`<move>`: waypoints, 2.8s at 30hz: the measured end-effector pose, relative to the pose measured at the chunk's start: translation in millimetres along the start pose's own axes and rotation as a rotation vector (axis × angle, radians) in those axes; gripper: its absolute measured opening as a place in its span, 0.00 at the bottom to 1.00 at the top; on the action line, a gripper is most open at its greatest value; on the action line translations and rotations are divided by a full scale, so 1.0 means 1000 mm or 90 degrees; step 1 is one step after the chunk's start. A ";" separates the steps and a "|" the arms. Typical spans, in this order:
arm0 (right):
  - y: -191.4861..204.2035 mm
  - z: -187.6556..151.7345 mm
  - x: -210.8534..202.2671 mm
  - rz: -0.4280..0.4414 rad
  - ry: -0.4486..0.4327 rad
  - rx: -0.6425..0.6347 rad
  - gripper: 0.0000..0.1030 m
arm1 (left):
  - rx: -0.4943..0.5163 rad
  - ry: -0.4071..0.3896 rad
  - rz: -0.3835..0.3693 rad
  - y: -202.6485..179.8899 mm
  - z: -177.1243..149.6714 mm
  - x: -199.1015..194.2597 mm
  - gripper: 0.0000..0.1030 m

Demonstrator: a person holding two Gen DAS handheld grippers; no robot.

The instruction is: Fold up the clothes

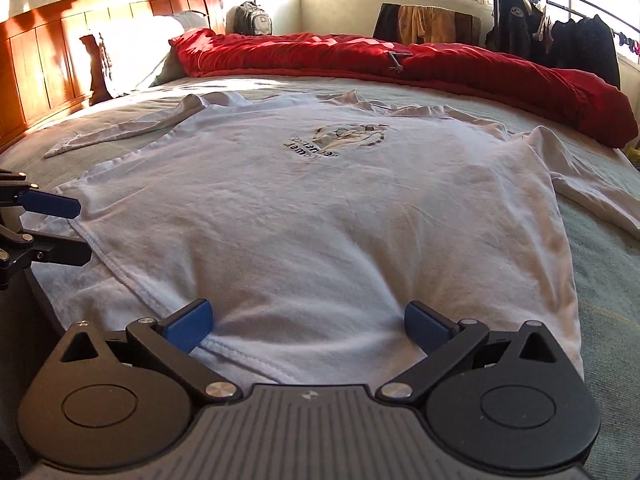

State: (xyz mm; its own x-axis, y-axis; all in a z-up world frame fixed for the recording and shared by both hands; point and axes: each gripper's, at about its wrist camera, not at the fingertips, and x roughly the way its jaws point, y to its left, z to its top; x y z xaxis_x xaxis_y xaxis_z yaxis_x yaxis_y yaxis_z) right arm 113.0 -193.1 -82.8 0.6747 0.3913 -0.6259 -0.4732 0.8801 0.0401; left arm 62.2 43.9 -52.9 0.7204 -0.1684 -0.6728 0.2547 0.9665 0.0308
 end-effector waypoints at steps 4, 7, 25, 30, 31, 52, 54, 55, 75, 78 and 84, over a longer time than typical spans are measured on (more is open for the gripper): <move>0.002 -0.003 -0.004 -0.007 -0.013 0.000 1.00 | -0.008 0.013 -0.005 -0.006 0.001 0.009 0.68; 0.002 -0.005 -0.008 -0.010 -0.013 0.000 1.00 | -0.014 0.022 -0.009 -0.011 0.001 0.016 0.70; -0.004 -0.027 -0.039 -0.011 -0.006 -0.020 1.00 | -0.143 0.013 0.073 0.067 -0.010 0.004 0.72; -0.008 -0.026 -0.065 -0.055 -0.038 -0.033 1.00 | -0.138 -0.004 0.048 0.053 0.007 0.000 0.72; -0.011 -0.024 -0.064 -0.063 -0.037 -0.030 1.00 | -0.135 -0.010 0.036 0.050 0.011 0.000 0.72; -0.005 -0.005 -0.052 0.047 -0.008 0.075 1.00 | -0.083 0.031 0.004 0.006 0.008 0.021 0.77; 0.000 -0.008 -0.049 0.089 0.011 0.083 1.00 | -0.086 0.030 0.002 0.008 0.007 0.021 0.77; 0.001 -0.013 -0.050 0.097 0.024 0.084 1.00 | -0.088 0.029 0.000 0.009 0.007 0.021 0.77; 0.014 -0.005 -0.039 0.093 0.043 0.126 1.00 | -0.093 0.014 -0.020 0.012 0.006 0.022 0.82; 0.006 -0.009 -0.054 0.104 0.025 0.140 1.00 | -0.109 -0.009 -0.031 0.012 0.015 0.016 0.82; -0.033 0.002 -0.060 0.050 -0.037 0.208 1.00 | -0.140 -0.054 -0.054 0.014 0.033 0.005 0.82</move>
State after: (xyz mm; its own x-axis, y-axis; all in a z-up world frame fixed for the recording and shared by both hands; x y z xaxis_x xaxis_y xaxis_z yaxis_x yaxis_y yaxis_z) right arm 89.5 -244.4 -44.9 0.6795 0.4673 -0.5656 -0.3248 0.8829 0.3391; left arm 90.4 50.6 -31.5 0.7567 -0.2567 -0.6012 0.1758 0.9657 -0.1910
